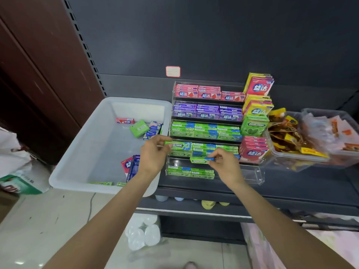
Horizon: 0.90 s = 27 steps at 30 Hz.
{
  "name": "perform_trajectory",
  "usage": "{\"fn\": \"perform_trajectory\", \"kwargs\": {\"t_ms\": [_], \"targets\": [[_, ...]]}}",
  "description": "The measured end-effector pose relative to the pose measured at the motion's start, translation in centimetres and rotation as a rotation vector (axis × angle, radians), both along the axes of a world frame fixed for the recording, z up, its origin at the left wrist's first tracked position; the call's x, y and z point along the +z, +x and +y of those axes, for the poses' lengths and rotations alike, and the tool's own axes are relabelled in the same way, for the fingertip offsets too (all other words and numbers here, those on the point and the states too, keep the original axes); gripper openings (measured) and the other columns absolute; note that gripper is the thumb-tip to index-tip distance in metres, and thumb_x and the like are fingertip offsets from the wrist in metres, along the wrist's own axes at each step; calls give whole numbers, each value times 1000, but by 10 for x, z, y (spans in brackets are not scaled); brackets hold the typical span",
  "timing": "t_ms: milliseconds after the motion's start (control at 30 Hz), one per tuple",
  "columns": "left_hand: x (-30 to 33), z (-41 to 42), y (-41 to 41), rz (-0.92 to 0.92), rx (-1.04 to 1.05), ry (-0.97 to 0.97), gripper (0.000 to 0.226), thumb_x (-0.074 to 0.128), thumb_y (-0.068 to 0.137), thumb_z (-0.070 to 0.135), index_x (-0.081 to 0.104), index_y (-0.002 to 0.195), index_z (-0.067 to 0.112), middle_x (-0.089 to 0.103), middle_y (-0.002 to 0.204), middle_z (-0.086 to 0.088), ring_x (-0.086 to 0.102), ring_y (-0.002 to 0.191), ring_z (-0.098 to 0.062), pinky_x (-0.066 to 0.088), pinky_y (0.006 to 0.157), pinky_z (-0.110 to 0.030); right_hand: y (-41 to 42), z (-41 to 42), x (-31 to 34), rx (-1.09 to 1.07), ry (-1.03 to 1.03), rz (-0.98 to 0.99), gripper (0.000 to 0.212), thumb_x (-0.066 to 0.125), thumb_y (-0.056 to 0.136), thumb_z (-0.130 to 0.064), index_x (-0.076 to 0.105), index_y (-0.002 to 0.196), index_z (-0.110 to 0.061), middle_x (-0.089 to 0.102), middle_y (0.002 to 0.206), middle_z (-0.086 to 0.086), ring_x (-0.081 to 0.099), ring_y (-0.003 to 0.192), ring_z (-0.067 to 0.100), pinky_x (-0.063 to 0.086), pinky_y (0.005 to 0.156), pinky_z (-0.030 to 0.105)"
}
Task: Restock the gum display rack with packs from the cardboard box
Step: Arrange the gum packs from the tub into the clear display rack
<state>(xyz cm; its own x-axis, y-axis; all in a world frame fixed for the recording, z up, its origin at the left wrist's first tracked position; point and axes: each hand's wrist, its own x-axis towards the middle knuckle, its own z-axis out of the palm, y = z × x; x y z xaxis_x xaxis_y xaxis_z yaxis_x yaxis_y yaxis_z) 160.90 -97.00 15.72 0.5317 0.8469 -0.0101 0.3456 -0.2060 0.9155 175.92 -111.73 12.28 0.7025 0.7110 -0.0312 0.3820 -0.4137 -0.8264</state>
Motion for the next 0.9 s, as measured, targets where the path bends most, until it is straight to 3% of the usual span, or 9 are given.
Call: {"fn": "perform_trajectory", "kwargs": {"t_ms": [67, 167, 300, 467, 700, 900], "targets": [[0, 4, -4, 5, 9, 3, 14, 63, 88, 10, 65, 90, 24, 61, 79, 1, 65, 73, -20, 52, 73, -32, -9, 11, -7, 45, -26, -59, 15, 67, 82, -1, 60, 81, -15, 67, 91, 6, 65, 86, 20, 52, 83, 31], [-2, 11, -12, 20, 23, 9, 13, 65, 87, 12, 65, 90, 25, 63, 79, 1, 66, 80, -23, 53, 76, -35, -23, 25, -18, 68, -53, -134, 8, 66, 84, -3, 66, 89, -9, 68, 94, 6, 63, 85, 16, 52, 80, 26], [-4, 21, -23, 17, 42, 17, 13, 65, 86, 10, 66, 90, 23, 64, 81, -2, 60, 70, -19, 49, 71, -29, -35, 37, -30, 69, -68, -220, 11, 65, 85, -5, 68, 94, -10, 66, 91, 3, 60, 81, 14, 52, 75, 28], [-3, 30, -31, 13, 35, 16, 14, 64, 86, 6, 66, 91, 19, 63, 77, -1, 65, 74, -21, 50, 69, -24, -40, 45, -34, 154, -274, -347, 16, 57, 92, -15, 65, 105, -20, 66, 102, 1, 61, 94, 18, 54, 73, 37], [-3, 33, -35, 26, 34, -8, 13, 63, 87, 7, 66, 93, 19, 65, 83, -4, 68, 80, -24, 52, 75, -29, -42, 51, -24, 374, -519, -724, 52, 54, 81, 9, 51, 128, -13, 53, 121, 4, 47, 114, 21, 44, 87, 29], [1, 35, -37, 28, 28, -10, 14, 63, 87, 8, 64, 90, 21, 67, 88, -8, 68, 82, -25, 55, 78, -34, -39, 53, -26, 451, -599, -735, 52, 55, 78, 12, 55, 124, -11, 54, 119, 5, 50, 112, 22, 47, 86, 31]]}}
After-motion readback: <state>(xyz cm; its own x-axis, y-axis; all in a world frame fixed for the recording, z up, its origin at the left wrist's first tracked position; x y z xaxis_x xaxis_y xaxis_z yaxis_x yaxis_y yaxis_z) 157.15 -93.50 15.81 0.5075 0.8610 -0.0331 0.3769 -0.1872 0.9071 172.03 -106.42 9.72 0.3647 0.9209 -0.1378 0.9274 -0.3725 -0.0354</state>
